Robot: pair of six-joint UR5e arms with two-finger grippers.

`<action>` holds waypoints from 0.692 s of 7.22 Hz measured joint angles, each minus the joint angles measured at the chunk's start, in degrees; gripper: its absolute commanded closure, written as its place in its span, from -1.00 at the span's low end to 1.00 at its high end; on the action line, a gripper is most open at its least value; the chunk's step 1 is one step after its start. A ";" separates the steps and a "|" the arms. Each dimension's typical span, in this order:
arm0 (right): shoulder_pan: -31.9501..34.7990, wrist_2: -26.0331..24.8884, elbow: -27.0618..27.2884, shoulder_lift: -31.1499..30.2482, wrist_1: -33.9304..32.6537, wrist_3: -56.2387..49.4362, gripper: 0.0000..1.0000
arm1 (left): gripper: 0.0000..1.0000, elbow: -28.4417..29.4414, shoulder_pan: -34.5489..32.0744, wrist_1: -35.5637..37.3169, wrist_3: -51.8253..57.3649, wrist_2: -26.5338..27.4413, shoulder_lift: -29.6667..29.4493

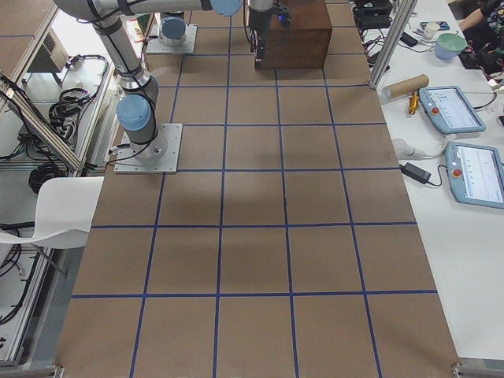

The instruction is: Open drawer and put corn inside

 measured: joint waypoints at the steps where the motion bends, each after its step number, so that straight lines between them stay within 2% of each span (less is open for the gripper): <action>1: 0.00 0.00 0.00 0.00 0.01 0.00 -1.00 | -1.00 0.21 -0.25 -2.39 0.00 0.00 2.59; 5: 0.00 0.00 0.00 0.00 0.06 0.00 -1.00 | -1.00 -0.73 -0.85 -14.15 -0.12 -0.02 15.02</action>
